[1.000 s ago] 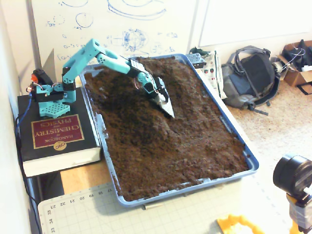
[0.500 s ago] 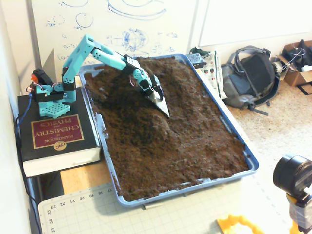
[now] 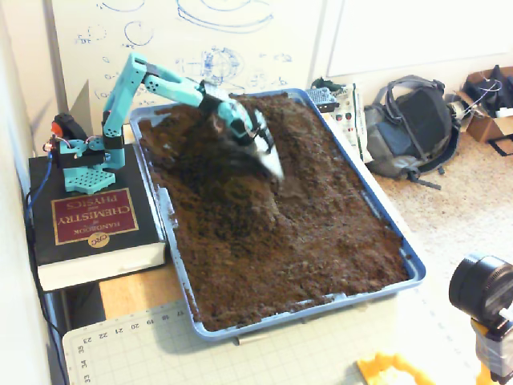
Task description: Build a berm.
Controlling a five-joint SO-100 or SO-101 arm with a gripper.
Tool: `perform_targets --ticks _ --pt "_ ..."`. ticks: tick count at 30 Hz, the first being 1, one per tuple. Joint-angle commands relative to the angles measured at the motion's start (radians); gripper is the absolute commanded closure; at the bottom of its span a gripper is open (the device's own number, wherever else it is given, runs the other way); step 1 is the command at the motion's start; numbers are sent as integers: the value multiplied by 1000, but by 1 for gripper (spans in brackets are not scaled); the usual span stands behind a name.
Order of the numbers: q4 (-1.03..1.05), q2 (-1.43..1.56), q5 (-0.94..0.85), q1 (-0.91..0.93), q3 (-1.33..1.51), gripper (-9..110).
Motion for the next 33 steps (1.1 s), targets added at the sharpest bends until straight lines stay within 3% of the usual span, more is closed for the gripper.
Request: perform_targets --ticks 1,11,17,28,33 --pt "-8 149 112 -14 -195 101" --pt "-21 -181 359 -258 -641 101" --pt "-5 -402 324 -351 -847 101" --pt "330 -411 201 -413 -867 101" --pt "347 -428 201 -396 -867 101"
